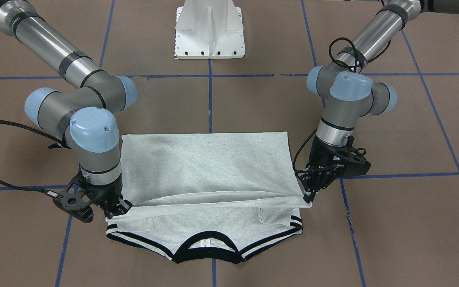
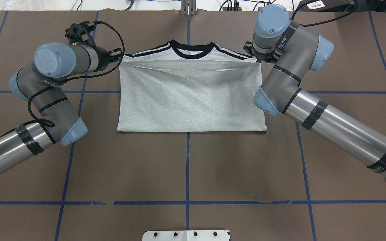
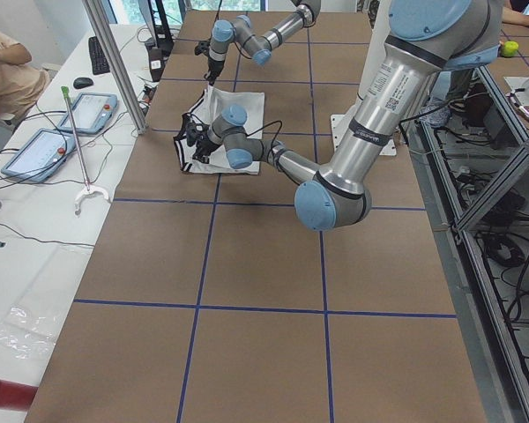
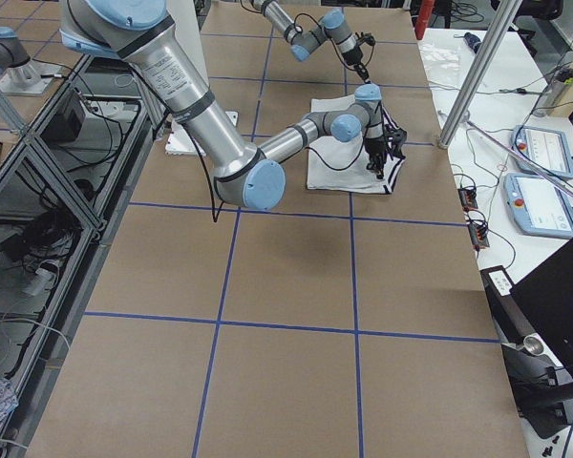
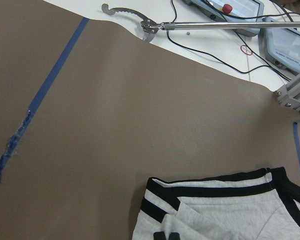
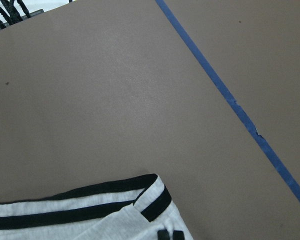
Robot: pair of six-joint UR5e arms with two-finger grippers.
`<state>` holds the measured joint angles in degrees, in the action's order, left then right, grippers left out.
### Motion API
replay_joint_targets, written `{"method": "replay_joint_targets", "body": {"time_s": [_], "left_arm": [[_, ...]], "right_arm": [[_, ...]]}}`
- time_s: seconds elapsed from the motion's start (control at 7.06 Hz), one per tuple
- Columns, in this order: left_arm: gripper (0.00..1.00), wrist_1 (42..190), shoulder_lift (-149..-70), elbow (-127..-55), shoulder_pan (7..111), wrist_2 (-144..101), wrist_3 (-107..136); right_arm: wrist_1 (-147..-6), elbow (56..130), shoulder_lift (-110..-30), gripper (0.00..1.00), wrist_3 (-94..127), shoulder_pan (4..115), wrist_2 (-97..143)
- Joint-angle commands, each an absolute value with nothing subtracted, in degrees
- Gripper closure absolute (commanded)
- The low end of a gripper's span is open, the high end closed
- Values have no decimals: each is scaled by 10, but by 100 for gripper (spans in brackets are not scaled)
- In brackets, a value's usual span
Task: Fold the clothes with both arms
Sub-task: 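Lower the hem onto the collar and open both grippers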
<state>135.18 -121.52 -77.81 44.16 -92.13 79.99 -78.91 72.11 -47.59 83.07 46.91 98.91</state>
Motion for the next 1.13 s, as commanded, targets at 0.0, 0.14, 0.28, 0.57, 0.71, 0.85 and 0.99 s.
{"method": "replay_joint_targets", "body": {"time_s": [0.0, 0.14, 0.28, 0.57, 0.71, 0.85, 0.99], "left_arm": [[100, 1355, -1232, -748, 440, -921, 800], [100, 1367, -1232, -740, 440, -921, 800], [85, 1376, -1232, -731, 440, -921, 800], [67, 1379, -1233, -729, 440, -920, 799], [66, 1379, -1233, -729, 442, -920, 799], [66, 1380, -1233, -729, 444, -920, 790], [66, 1386, -1233, -729, 447, -921, 787]], "right_arm": [[-779, 712, -475, 100, 831, 469, 986], [-779, 711, -475, 100, 831, 469, 986], [-778, 711, -475, 100, 831, 469, 986], [-765, 711, -474, 86, 831, 469, 984], [-754, 707, -474, 84, 831, 470, 984], [-754, 708, -475, 84, 830, 492, 989], [-755, 708, -474, 82, 824, 494, 988]]}}
